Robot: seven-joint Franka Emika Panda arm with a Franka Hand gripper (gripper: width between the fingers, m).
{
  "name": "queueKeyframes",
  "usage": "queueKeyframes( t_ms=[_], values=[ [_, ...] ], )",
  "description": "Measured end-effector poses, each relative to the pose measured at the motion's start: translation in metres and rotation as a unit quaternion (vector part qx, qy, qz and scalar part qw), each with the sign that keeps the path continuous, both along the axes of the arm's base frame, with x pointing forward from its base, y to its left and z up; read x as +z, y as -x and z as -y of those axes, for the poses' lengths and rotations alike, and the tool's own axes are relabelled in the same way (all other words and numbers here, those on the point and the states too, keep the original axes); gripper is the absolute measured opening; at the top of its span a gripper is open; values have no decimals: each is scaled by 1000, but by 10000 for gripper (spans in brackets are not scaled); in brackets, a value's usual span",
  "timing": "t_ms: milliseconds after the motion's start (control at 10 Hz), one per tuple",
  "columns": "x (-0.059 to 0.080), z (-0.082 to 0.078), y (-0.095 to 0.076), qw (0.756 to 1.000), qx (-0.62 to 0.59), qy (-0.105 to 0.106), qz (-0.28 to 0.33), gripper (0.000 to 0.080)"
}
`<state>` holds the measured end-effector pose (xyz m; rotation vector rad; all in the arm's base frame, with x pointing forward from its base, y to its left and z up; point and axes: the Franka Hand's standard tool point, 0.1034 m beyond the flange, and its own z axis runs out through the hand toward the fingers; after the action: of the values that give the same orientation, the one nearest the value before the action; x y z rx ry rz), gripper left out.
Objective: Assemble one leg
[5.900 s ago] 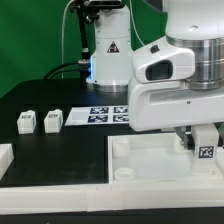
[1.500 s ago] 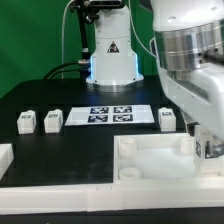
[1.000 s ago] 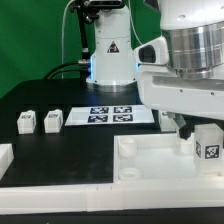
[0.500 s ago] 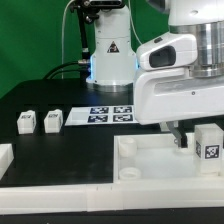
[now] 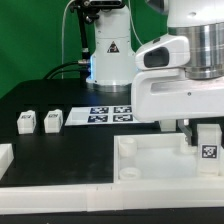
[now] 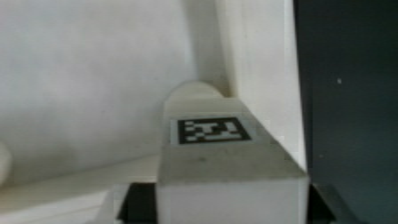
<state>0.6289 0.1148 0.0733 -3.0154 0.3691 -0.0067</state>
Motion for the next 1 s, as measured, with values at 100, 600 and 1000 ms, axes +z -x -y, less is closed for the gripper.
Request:
queueKeyframes(
  t_ms=[100,600,1000],
  values=[
    [0,0,0,999,-52,-1,-5,298],
    [-2,-3,2,872,-483,-26,-71,298],
    [-3,-4,2,757,-644,-51,-95,298]
  ],
)
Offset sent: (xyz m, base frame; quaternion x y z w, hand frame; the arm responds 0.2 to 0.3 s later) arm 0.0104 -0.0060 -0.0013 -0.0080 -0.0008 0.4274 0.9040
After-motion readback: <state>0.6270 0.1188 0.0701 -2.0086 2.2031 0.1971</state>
